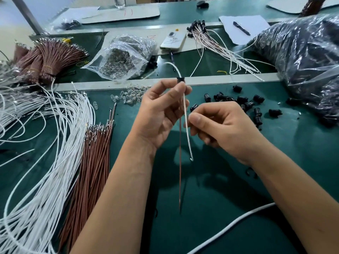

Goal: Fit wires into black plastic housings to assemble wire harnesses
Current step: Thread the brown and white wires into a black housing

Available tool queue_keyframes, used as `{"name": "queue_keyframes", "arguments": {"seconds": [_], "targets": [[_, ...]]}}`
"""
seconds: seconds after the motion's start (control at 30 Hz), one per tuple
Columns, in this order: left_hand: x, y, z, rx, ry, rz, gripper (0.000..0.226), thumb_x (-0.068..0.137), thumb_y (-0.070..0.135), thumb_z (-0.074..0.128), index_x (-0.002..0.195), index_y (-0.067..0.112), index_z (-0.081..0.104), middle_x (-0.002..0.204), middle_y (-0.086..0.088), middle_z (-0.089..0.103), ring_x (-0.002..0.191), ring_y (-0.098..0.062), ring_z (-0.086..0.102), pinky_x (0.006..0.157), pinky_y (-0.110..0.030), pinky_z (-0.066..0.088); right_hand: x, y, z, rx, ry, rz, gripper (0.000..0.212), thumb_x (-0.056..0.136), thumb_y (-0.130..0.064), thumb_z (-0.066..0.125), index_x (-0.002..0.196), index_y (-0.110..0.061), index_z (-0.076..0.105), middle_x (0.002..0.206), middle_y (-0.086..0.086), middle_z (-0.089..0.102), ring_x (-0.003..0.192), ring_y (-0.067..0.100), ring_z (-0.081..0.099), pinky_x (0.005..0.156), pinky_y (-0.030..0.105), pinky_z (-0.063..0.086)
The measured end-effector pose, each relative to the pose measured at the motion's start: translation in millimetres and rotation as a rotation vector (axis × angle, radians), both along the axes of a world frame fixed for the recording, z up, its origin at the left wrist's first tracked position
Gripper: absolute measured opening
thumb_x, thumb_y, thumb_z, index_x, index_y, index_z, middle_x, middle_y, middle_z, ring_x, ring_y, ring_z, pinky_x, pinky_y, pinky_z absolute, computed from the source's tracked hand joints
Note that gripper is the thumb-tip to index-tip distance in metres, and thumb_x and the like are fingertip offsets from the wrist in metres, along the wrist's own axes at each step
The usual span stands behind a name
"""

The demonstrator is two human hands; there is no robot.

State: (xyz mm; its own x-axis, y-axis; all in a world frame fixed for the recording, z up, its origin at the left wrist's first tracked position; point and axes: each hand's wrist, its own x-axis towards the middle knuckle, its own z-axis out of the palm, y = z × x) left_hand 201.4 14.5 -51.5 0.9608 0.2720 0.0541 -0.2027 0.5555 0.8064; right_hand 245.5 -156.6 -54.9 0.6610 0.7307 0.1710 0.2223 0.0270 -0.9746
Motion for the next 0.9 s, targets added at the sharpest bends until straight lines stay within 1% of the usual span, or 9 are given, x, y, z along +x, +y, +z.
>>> {"name": "queue_keyframes", "arguments": {"seconds": [0.07,0.17,0.27,0.4,0.57,0.63,0.73,0.8,0.9], "targets": [[3,-5,-2,-0.001,0.044,0.022,0.012,0.083,0.011,0.072,0.088,0.015,0.062,0.08,-0.002,0.071,0.062,-0.013,0.06,0.062,-0.022,0.051,2,0,-4,-0.075,-0.045,0.02,0.021,0.098,-0.016,0.07,0.078,-0.013,0.074,0.064,0.002,0.065,0.048,0.011,0.05,0.046,0.017,0.038],[6,-3,-3,-0.095,0.085,0.134,0.016,0.075,0.014,0.072,0.088,0.013,0.063,0.078,-0.002,0.073,0.062,-0.011,0.062,0.062,-0.02,0.052,-1,-1,-6,-0.155,0.036,0.109,0.024,0.098,-0.024,0.067,0.076,-0.015,0.073,0.065,0.003,0.066,0.047,0.011,0.05,0.041,0.02,0.035],[8,-3,-6,-0.045,0.139,0.145,0.019,0.072,0.013,0.074,0.086,0.011,0.062,0.076,-0.004,0.073,0.059,-0.012,0.063,0.06,-0.022,0.054,-1,10,-10,-0.086,0.113,-0.149,0.034,0.103,-0.033,0.063,0.079,-0.01,0.069,0.063,0.002,0.063,0.044,0.012,0.049,0.038,0.017,0.03],[9,-13,-7,0.091,0.174,0.137,0.019,0.07,0.016,0.076,0.082,0.01,0.063,0.078,-0.006,0.071,0.056,-0.014,0.059,0.053,-0.025,0.053,0,18,-13,-0.063,-0.031,-0.24,0.029,0.102,-0.022,0.066,0.08,-0.003,0.068,0.05,-0.002,0.054,0.038,0.008,0.045,0.038,0.017,0.032],[9,-3,-7,-0.094,0.174,0.242,0.007,0.086,0.008,0.07,0.084,0.012,0.064,0.074,-0.003,0.073,0.059,-0.011,0.064,0.058,-0.019,0.053,4,9,-13,-0.146,-0.09,-0.145,0.026,0.098,-0.017,0.068,0.073,-0.009,0.07,0.051,0.008,0.056,0.041,0.014,0.048,0.042,0.021,0.037],[9,-3,-8,-0.088,0.167,0.251,0.01,0.084,0.008,0.072,0.085,0.012,0.063,0.075,-0.004,0.073,0.061,-0.011,0.065,0.061,-0.019,0.054,4,8,-12,-0.179,-0.08,-0.107,0.026,0.097,-0.019,0.067,0.072,-0.01,0.07,0.052,0.004,0.058,0.041,0.014,0.05,0.042,0.022,0.038],[10,-11,-8,0.029,0.147,0.216,0.014,0.076,0.008,0.075,0.081,0.012,0.063,0.076,-0.007,0.072,0.058,-0.015,0.063,0.058,-0.024,0.053,2,16,-12,-0.125,-0.097,-0.223,0.028,0.099,-0.024,0.069,0.077,-0.007,0.069,0.059,0.014,0.063,0.045,0.015,0.051,0.045,0.024,0.038],[10,-15,-8,0.08,0.135,0.198,0.016,0.07,0.012,0.077,0.078,0.013,0.064,0.078,-0.008,0.072,0.057,-0.016,0.062,0.059,-0.027,0.051,2,19,-10,-0.129,-0.163,-0.276,0.028,0.099,-0.02,0.069,0.075,-0.005,0.067,0.06,0.018,0.061,0.047,0.014,0.049,0.049,0.028,0.039],[9,-11,-7,0.006,0.129,0.224,0.017,0.073,0.011,0.075,0.084,0.011,0.063,0.076,-0.006,0.073,0.06,-0.014,0.064,0.061,-0.023,0.052,5,6,-5,-0.245,-0.165,-0.104,0.026,0.097,-0.015,0.07,0.072,-0.009,0.067,0.055,0.015,0.06,0.043,0.013,0.05,0.047,0.025,0.04]]}}
